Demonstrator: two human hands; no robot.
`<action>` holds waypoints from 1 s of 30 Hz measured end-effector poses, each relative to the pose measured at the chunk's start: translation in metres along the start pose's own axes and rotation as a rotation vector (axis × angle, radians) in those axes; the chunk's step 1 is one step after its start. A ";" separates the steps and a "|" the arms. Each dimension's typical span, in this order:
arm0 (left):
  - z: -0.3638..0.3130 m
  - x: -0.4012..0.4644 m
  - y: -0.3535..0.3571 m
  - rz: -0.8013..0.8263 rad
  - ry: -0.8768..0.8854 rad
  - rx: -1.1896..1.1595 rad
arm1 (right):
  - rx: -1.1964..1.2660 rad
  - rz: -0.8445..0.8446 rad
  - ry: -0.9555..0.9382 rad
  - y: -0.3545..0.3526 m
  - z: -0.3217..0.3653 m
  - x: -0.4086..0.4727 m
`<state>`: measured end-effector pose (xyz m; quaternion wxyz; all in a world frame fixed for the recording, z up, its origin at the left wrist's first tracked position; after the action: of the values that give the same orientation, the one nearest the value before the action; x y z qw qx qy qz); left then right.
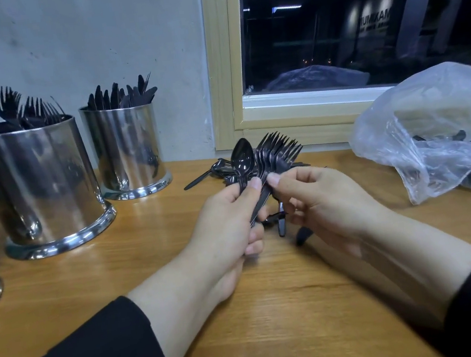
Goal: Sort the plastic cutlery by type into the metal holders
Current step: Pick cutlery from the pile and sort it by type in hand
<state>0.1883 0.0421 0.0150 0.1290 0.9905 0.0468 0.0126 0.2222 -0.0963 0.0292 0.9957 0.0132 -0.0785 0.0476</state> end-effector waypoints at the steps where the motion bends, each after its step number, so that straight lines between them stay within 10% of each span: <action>1: 0.000 -0.001 0.000 0.017 -0.014 0.007 | 0.014 -0.012 -0.011 -0.004 0.002 0.003; 7: 0.003 -0.009 0.010 0.233 -0.097 0.102 | 0.068 0.034 -0.111 -0.018 0.014 0.010; 14: -0.011 -0.009 0.004 0.095 -0.024 0.013 | -0.312 -0.116 -0.301 -0.026 0.025 0.008; 21: -0.002 -0.017 0.011 0.401 -0.038 0.271 | -0.428 0.016 -0.330 -0.016 0.023 0.005; 25: -0.009 -0.005 0.003 0.179 0.018 0.166 | -0.239 -0.077 -0.210 -0.021 0.020 0.008; 30: -0.020 0.012 -0.031 -0.219 0.083 0.113 | -1.130 0.003 -0.405 -0.027 0.006 0.018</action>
<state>0.1968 0.0778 0.0265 0.0714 0.9837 0.1608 0.0365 0.2413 -0.1217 0.0374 0.8137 -0.5094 -0.2801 -0.0035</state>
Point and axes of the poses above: each hand's wrist, its own x-axis towards the middle knuckle, its own y-axis out of the palm, z = x × y, the point moved 5 cm from there along x, towards the middle knuckle, and after that the axes turned 8 degrees about -z, right-handed, at the moved point
